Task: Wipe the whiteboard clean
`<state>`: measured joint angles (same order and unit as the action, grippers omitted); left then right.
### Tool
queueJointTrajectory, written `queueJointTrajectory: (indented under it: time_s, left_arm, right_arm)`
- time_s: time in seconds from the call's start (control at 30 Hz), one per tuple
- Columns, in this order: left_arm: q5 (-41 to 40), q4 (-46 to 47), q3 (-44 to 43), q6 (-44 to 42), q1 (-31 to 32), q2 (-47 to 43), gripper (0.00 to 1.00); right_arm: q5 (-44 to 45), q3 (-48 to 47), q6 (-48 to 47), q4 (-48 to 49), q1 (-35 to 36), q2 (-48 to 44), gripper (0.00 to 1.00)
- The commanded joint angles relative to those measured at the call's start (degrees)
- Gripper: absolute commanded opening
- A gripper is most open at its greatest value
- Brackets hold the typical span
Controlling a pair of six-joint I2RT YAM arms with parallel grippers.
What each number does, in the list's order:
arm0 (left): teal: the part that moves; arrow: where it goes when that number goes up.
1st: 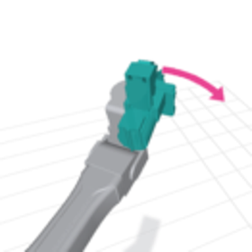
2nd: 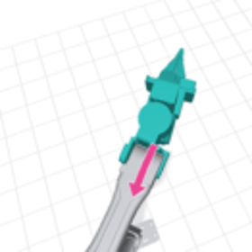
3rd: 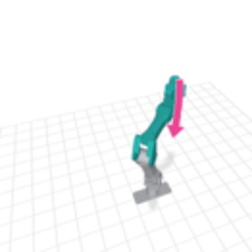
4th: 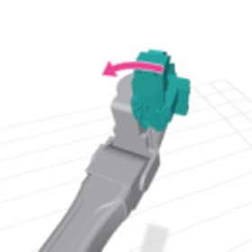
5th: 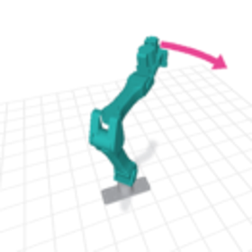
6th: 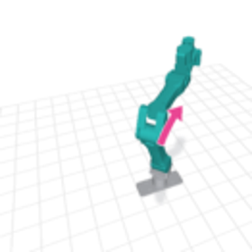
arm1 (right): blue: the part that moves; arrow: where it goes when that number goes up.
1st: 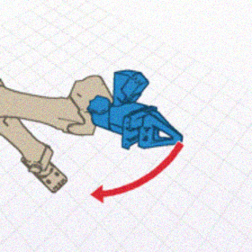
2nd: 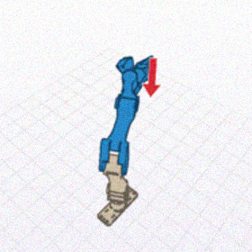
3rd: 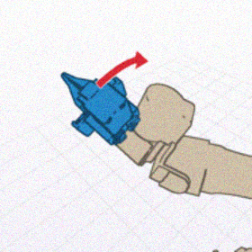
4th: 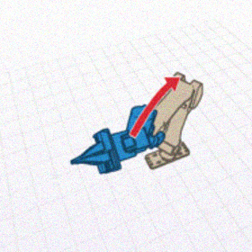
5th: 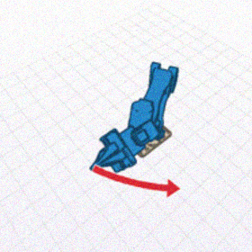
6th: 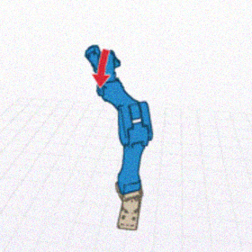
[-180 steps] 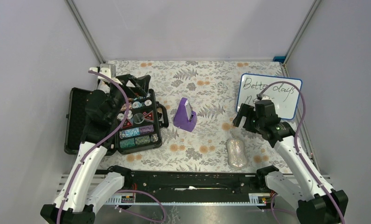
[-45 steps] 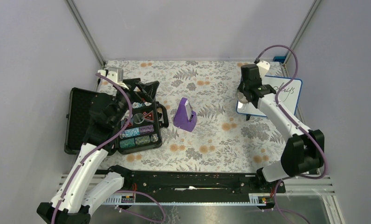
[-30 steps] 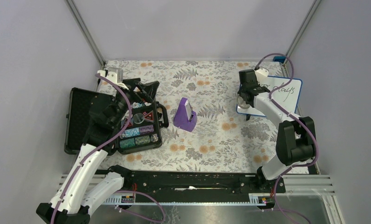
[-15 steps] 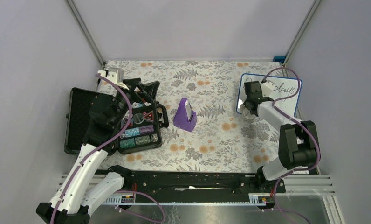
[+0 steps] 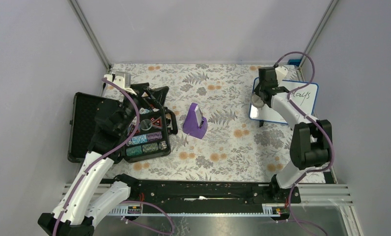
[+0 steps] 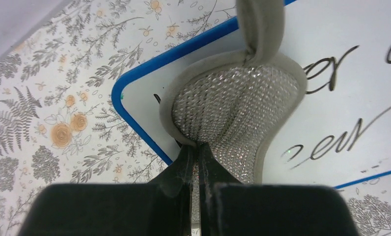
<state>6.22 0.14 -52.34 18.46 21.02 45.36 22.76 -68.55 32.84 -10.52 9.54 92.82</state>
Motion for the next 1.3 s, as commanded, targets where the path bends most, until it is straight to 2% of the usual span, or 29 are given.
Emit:
queueJointTrajectory:
  time_s: [0.0,0.3,0.53,0.67,0.87,1.1,1.27]
  left_arm:
    - [-0.43,3.2,-0.05,-0.18,0.25,-0.28,0.99]
    - [-0.76,3.27,0.0,-0.34,0.66,-0.62,0.99]
    - [-0.53,3.3,0.04,-0.35,1.2,-0.72,0.99]
    - [-0.38,3.44,0.0,-0.35,1.38,-0.8,0.99]
    - [-0.11,3.33,-0.05,-0.35,1.4,-0.59,0.99]
    - [-0.57,3.14,-0.05,-0.61,1.4,-0.46,0.99]
    - [-0.85,3.04,-0.07,-0.8,1.4,-0.35,0.99]
  right_arm:
    - [0.0,-1.65,2.22,-1.19,0.45,3.68,0.0]
    - [2.29,12.99,6.82,0.37,-2.01,2.47,0.0]
    - [3.39,18.9,5.2,0.33,-3.37,-5.53,0.0]
    - [2.57,17.11,2.94,-0.75,-3.39,-9.34,0.0]
    - [-6.34,10.78,-0.29,2.41,-3.3,-12.86,0.0]
    - [-11.68,2.99,0.86,2.09,-2.98,-4.53,0.0]
    - [-11.23,3.83,2.66,2.76,-1.11,-0.01,0.0]
